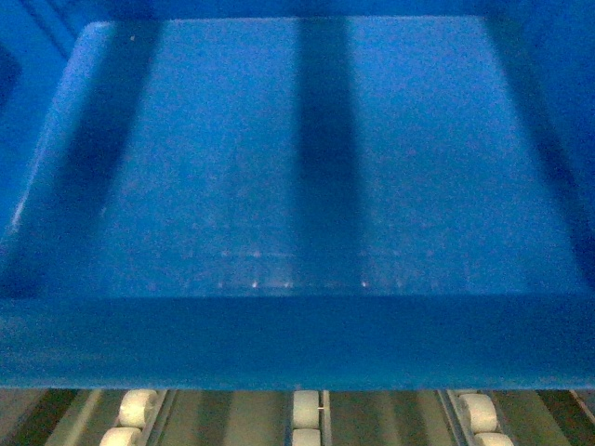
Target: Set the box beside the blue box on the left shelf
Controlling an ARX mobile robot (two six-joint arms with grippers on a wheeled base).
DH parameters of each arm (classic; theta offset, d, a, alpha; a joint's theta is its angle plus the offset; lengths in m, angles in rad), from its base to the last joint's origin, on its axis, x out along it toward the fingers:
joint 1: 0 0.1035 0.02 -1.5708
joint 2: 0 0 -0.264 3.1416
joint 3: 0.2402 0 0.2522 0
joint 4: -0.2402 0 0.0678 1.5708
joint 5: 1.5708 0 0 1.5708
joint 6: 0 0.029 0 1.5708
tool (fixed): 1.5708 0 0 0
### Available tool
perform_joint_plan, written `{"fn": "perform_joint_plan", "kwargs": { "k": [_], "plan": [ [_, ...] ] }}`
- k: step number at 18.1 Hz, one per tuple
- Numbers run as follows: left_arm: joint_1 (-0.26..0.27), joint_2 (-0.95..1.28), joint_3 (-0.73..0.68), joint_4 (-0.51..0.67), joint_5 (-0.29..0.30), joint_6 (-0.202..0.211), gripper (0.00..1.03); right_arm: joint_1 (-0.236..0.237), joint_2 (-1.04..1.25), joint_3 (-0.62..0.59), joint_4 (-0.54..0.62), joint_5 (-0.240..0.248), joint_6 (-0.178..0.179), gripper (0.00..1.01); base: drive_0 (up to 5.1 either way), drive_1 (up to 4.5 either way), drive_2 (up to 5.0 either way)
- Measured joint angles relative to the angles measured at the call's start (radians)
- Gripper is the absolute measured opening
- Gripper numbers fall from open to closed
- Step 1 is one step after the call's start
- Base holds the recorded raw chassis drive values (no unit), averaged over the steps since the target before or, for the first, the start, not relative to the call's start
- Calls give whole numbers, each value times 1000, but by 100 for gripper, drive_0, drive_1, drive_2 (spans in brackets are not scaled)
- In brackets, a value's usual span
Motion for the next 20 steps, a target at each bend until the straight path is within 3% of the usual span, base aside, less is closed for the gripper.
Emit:
{"fn": "perform_joint_plan", "kwargs": {
  "k": [1, 3, 4, 7, 11, 15, 20],
  "plan": [
    [1, 6, 0, -37, 14, -2, 18, -1, 3, 0, -48, -2, 24, 33, 0, 0, 0],
    [15, 35, 33, -178, 70, -54, 18, -17, 25, 26, -210, -51, 90, 33, 0, 0, 0],
    [18, 105, 66, -349, 119, -162, 18, -42, 63, 14, -281, -113, 137, 33, 0, 0, 0],
    [18, 145, 66, -314, 131, -175, 18, -58, 101, 8, -236, -121, 131, 33, 0, 0, 0],
    [41, 203, 66, -227, 138, -156, 18, -77, 169, 10, -146, -136, 112, 32, 0, 0, 0],
    [75, 283, 69, -191, 180, -147, 18, -102, 264, 23, -133, -166, 113, 32, 0, 0, 0],
    [112, 338, 61, -160, 230, -154, 18, -108, 301, 22, -121, -166, 117, 32, 0, 0, 0]
  ]
}}
